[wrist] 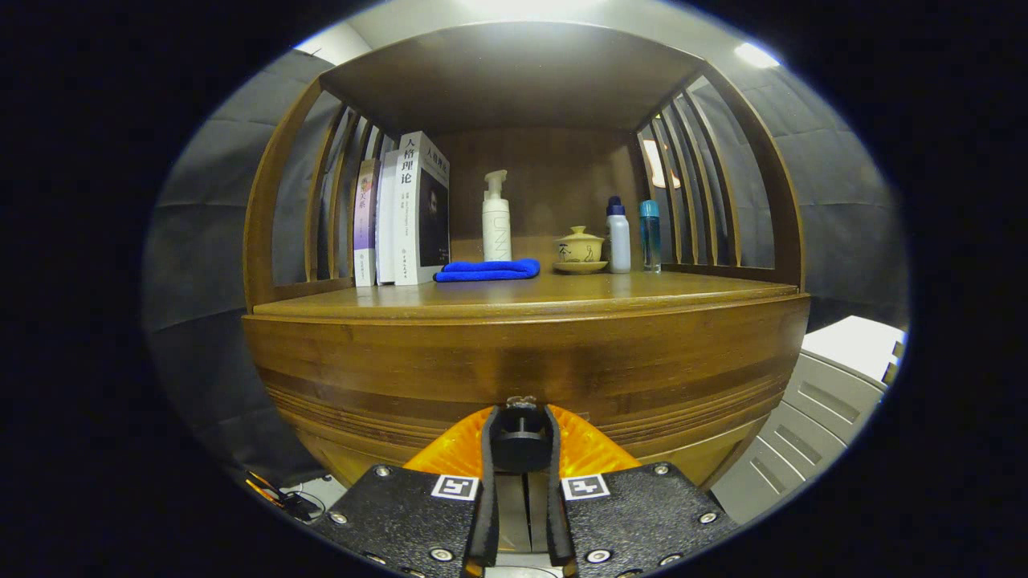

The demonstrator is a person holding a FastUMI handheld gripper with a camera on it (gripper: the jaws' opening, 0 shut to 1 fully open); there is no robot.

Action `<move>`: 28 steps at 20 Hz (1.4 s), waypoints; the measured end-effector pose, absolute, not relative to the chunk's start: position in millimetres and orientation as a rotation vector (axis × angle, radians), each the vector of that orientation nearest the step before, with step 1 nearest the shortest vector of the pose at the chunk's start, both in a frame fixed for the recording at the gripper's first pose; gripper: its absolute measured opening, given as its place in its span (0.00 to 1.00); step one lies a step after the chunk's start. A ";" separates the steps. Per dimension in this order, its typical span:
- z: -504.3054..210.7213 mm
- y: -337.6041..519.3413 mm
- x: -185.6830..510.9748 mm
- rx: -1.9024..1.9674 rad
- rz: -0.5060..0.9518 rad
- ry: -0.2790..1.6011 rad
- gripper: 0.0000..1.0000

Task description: Pull open the drawer, take out the items inside it, and place them on the countertop above the cabinet.

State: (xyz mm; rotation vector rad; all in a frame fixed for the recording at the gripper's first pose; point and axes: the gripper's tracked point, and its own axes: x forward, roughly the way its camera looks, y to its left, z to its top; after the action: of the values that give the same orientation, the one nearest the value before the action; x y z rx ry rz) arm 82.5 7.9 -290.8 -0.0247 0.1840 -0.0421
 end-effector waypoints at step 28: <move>-292.0 11.2 -51.7 0.053 -0.051 0.299 0.24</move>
State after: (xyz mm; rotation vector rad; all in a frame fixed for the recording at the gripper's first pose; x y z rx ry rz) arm -51.7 11.2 -292.0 0.0530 0.2987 -0.0509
